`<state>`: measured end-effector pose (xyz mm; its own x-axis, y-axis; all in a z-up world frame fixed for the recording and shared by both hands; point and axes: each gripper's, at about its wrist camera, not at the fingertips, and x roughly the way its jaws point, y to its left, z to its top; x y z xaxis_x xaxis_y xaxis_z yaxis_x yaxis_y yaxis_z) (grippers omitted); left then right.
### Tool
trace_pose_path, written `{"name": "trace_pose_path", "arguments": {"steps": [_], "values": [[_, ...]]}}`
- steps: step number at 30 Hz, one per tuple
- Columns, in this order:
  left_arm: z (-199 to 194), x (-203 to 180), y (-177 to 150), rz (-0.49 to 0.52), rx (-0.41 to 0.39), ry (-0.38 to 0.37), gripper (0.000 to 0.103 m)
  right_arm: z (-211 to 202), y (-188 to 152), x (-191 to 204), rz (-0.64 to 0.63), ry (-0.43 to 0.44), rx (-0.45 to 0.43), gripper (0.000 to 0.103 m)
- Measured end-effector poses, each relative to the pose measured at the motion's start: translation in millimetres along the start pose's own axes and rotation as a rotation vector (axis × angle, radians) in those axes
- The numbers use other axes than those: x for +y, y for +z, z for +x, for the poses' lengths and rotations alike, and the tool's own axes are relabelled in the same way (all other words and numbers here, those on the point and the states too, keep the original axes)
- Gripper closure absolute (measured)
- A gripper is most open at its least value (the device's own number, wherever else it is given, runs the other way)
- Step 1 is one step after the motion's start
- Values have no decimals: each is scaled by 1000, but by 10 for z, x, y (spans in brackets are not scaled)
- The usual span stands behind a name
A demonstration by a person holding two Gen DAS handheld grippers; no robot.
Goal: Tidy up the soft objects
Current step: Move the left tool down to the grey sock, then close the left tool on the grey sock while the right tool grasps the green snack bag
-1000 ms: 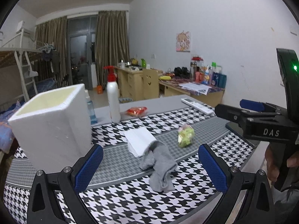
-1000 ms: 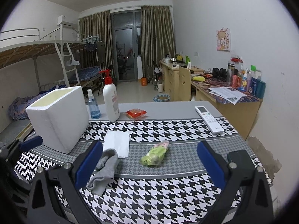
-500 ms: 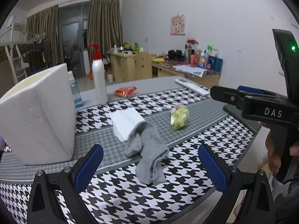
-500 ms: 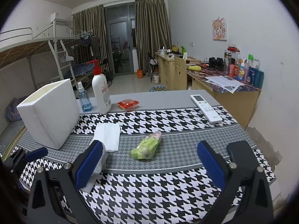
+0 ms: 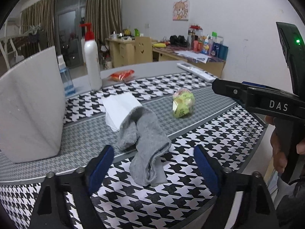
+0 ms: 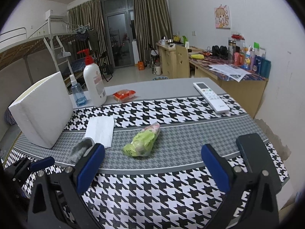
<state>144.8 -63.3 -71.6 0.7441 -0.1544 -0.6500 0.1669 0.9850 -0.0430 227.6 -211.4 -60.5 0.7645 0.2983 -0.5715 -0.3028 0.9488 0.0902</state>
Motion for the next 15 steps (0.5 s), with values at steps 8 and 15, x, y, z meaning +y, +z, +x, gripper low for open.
{"name": "trace_pose_path", "arguments": {"steps": [8,15], "values": [[168,39,-12,-14,54,17,42,181,-11,-21,4,19,40,1],[275,62,-19,-18,87,22,52,371,-3,-16,1,23,88,1]]}}
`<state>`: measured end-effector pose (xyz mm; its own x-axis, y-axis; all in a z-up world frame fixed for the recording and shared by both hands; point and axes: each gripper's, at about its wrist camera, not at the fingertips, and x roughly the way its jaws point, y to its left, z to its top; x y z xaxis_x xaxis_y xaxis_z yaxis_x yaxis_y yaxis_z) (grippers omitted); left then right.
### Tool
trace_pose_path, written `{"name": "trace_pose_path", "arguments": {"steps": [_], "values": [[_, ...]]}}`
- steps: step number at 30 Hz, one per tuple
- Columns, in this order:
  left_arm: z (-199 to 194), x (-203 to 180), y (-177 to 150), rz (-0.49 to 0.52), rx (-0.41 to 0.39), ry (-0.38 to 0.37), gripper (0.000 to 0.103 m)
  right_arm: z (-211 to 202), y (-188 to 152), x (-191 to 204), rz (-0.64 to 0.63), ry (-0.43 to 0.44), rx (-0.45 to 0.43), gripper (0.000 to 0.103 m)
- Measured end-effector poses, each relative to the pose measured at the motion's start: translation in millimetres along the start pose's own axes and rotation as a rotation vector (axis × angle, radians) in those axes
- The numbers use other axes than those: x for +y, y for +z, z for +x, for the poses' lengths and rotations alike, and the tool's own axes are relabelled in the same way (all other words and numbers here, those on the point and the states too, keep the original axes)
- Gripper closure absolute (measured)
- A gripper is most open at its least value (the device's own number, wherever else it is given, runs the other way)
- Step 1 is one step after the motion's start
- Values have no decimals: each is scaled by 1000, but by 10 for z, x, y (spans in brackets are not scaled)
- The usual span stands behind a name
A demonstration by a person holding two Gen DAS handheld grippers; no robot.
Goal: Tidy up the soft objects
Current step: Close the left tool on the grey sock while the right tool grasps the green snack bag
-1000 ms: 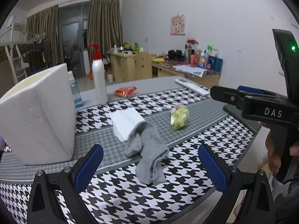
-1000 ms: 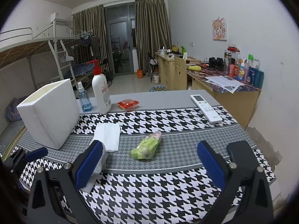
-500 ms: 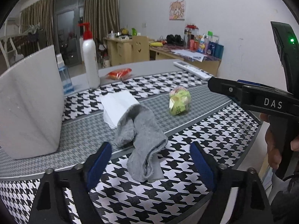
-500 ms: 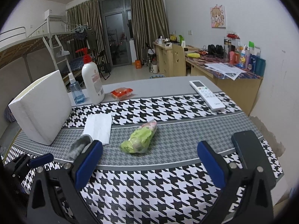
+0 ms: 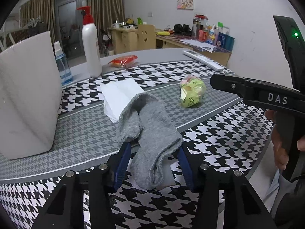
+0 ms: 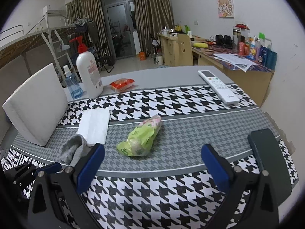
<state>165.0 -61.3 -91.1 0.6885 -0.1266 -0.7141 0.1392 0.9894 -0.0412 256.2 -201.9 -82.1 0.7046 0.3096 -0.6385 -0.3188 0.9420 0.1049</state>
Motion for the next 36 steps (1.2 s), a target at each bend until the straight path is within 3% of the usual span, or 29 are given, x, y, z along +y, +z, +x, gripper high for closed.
{"name": "trace_pose_path", "arguments": {"steps": [2,6,10,12,17,21,23,26,36], "values": [[27,8,1,-2,9,2,60,75,11,22,-11,-1,19,1],[62,21,2,-4,22,-8,64,158,42,71,-26,21,37,1],[71,35,11,-7,29,-19,74,224,94,124,-43,36,53,1],[67,45,11,-11,29,-33,76,274,111,141,-41,66,69,5],[68,66,21,-18,31,-56,82,422,99,154,-29,95,130,32],[38,78,20,-14,18,-55,87,504,79,142,-16,74,164,40],[27,88,16,-14,14,-57,90,511,74,129,-10,76,169,59],[3,92,5,-12,8,-63,92,504,74,107,-3,70,169,77],[-151,101,-9,4,-36,-76,93,275,85,122,-5,83,109,83]]}}
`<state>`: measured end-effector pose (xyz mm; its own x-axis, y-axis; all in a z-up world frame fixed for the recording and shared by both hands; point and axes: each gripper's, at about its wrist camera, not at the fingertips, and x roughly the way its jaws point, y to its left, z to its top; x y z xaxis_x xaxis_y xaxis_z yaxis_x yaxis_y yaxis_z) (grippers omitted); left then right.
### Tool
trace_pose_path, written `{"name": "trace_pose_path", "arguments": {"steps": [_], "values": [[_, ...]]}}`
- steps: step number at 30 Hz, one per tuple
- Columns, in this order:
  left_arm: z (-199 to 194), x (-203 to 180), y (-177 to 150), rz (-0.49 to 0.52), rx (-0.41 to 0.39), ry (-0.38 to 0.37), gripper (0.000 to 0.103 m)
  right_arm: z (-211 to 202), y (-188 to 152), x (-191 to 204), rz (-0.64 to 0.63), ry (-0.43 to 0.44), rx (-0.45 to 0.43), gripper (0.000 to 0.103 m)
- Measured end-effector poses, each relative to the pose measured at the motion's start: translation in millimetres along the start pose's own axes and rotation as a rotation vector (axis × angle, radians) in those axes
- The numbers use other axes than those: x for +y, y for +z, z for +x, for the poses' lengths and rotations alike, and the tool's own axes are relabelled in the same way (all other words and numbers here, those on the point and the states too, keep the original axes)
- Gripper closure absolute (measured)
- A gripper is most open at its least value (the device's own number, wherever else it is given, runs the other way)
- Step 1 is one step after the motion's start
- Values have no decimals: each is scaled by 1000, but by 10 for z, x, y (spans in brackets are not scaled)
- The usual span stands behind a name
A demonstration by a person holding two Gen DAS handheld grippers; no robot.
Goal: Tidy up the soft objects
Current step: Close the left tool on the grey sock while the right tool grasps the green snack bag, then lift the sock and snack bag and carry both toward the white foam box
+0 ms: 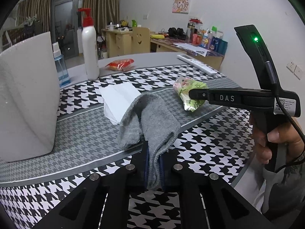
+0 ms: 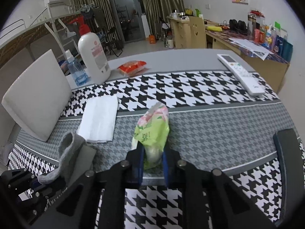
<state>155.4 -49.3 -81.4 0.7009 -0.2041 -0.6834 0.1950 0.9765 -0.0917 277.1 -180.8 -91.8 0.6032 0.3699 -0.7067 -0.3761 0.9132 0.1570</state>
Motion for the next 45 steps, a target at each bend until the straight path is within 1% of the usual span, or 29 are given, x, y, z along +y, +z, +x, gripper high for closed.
{"name": "trace_pose_path", "arguments": {"steps": [9,25,29,31,34,45], "values": [[-189,5,1,7,-51,-1,93,-277,-4,116,-26,11,-64,83],[-587,82,84,21,-150,33,94,-691,-11,368,-73,34,-161,83],[-681,90,119,26,-173,39,95,-781,-18,431,-89,45,-184,83],[-726,96,141,28,-182,40,96,-826,-22,464,-97,53,-197,87],[-791,112,182,29,-200,50,96,-883,-32,505,-111,63,-213,88],[-1025,230,408,25,-267,75,96,-1009,40,616,-142,79,-264,88]]}}
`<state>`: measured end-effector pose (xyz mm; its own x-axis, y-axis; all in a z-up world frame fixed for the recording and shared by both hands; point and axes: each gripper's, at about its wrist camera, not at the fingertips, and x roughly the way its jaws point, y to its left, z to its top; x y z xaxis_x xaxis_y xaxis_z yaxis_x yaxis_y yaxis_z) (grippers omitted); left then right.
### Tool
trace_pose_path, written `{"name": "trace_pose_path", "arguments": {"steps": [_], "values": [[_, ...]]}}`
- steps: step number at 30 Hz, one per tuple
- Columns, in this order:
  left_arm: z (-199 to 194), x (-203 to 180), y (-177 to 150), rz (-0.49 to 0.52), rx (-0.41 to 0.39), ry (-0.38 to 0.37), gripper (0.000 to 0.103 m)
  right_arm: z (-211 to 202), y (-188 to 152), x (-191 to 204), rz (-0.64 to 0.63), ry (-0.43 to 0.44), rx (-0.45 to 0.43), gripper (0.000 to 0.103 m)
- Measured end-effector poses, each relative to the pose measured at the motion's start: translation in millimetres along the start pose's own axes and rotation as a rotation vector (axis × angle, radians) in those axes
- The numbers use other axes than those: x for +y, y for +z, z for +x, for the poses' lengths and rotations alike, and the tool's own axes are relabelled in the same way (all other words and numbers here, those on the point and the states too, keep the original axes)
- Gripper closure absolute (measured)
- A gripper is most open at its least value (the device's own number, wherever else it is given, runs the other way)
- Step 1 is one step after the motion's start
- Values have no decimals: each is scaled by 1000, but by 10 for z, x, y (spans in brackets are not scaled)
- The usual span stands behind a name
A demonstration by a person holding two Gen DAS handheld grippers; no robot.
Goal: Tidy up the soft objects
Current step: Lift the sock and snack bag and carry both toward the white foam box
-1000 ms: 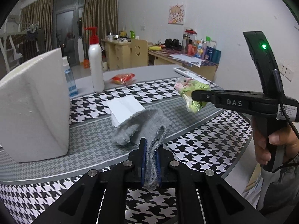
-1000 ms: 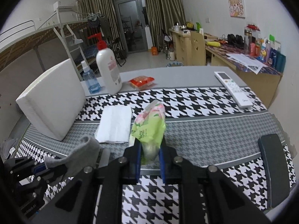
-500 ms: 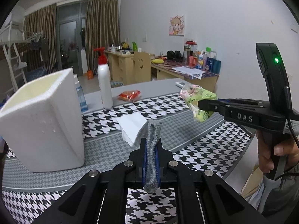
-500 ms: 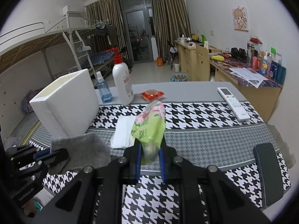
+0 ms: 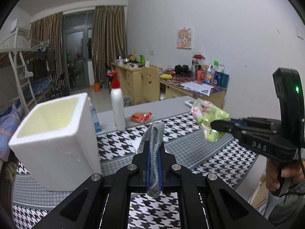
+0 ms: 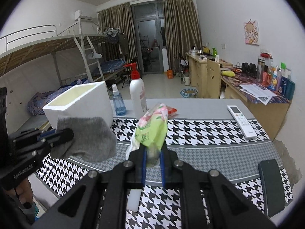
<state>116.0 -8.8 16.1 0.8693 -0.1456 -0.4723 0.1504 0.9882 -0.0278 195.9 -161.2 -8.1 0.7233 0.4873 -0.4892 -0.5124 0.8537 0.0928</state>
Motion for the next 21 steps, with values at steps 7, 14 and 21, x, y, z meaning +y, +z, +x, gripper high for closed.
{"name": "trace_pose_path", "arguments": {"steps": [7,14,21], "values": [[-65,102,129,-4,-38,31,96,-38,68,54,-5,13,-34,88],[-113,179,210,-3,-65,49,96,-51,160,115,-17,25,-58,88],[-153,233,333,5,-89,61,96,-45,270,209,-31,49,-79,88]]}}
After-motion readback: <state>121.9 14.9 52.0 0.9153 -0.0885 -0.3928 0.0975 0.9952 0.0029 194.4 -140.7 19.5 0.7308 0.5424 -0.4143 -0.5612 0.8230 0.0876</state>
